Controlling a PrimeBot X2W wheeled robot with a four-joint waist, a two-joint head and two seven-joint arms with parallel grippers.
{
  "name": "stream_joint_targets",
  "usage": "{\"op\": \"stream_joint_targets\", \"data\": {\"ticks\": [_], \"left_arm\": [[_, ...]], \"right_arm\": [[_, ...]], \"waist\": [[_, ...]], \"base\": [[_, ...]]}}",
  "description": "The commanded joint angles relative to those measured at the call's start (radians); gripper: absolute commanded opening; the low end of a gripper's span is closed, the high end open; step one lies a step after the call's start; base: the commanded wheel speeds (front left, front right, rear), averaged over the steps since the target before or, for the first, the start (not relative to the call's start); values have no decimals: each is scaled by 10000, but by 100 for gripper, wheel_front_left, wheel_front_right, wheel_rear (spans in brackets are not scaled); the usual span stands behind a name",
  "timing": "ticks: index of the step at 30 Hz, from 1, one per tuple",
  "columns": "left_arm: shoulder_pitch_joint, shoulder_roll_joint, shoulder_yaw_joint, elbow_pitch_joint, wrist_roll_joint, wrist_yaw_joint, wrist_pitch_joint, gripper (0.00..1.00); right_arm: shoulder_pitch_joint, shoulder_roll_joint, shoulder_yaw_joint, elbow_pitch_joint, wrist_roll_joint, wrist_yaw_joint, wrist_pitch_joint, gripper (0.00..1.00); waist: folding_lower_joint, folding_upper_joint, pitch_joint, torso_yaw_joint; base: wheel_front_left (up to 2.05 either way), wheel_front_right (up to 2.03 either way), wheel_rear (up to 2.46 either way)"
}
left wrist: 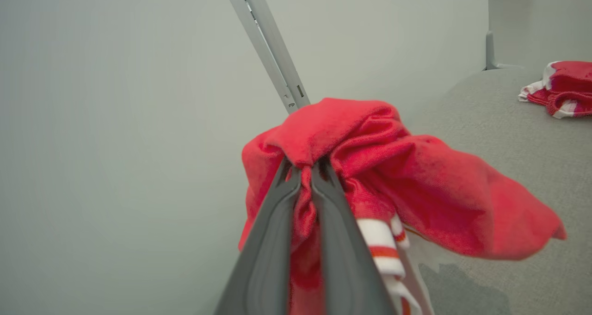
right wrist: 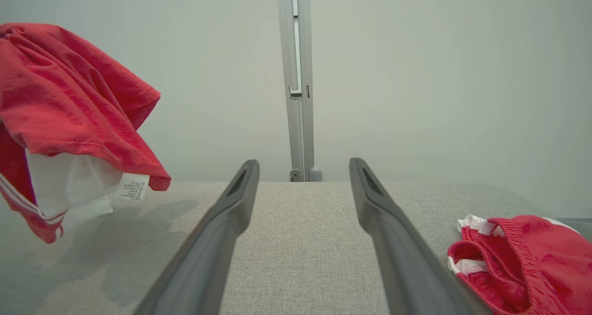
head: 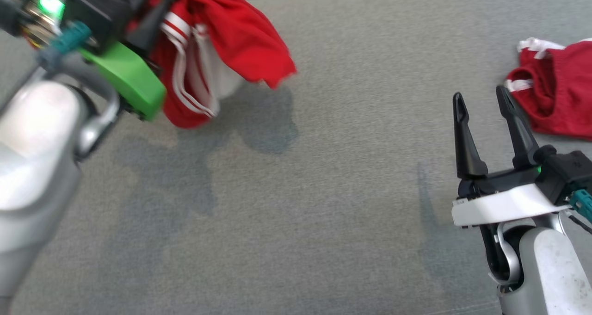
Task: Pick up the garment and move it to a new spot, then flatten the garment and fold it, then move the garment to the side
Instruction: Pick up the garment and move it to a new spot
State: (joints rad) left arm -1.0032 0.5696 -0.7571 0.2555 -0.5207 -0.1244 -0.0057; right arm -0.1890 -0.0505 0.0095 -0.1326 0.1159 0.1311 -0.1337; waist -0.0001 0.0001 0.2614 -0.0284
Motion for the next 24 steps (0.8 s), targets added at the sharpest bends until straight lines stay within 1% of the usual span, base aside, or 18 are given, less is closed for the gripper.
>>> {"op": "stream_joint_targets", "data": {"ticks": [1, 4, 6, 9, 13, 15, 16, 17, 18, 21, 24], "left_arm": [[464, -277, -138, -117, -126, 144, -240, 0], [1213, -711, -402, -111, -117, 384, -779, 0], [1817, -1049, -725, 92, 51, 548, -1202, 0], [2758, -1536, -1137, 634, -13, 720, -1680, 0], [3616, -2298, -1311, 1411, -254, 901, -2172, 0], [3903, -2643, -1236, 1724, -380, 1016, -2360, 0], [4014, -2788, -1207, 1877, -420, 1041, -2427, 26], [4108, -2913, -1157, 2004, -443, 1071, -2476, 69], [4188, -3003, -1095, 2088, -484, 1081, -2529, 100], [4376, -3284, -817, 2246, -553, 1156, -2589, 100], [4538, -3387, -520, 2075, -354, 1247, -2596, 100]], "right_arm": [[288, -2, -49, 67, 95, -7, -41, 100], [520, -2, -25, 160, 262, -7, -105, 100], [662, 0, 73, 244, 358, -7, -155, 100], [696, -4, 305, 382, 440, -7, -243, 100], [736, -2, 571, 567, 558, -7, -364, 100], [739, -2, 648, 659, 604, -7, -387, 100], [736, -2, 674, 711, 617, -7, -398, 100], [741, -2, 686, 767, 624, -7, -427, 100], [751, 0, 712, 797, 636, -7, -443, 100], [817, -3, 738, 924, 648, -7, -443, 100], [861, 0, 744, 1032, 593, -7, -434, 100]], "waist": [[1, -1, -753, -887], [1, -1, -717, -1199], [1, -1, -625, -1424], [1, -1, -485, -1749], [1, -1, -414, -1946], [1, -1, -429, -1969], [1, -1, -458, -1966], [1, -1, -511, -1952], [1, -1, -557, -1935], [1, -1, -773, -1815], [1, -1, -966, -1642]], "base": [[0, 0, 0], [0, 0, 0], [0, 0, 0], [0, 0, 0], [0, 0, 0], [0, 0, 0], [0, 0, 0], [0, 0, 0], [0, 0, 0], [0, 0, 0], [0, 0, 0]]}}
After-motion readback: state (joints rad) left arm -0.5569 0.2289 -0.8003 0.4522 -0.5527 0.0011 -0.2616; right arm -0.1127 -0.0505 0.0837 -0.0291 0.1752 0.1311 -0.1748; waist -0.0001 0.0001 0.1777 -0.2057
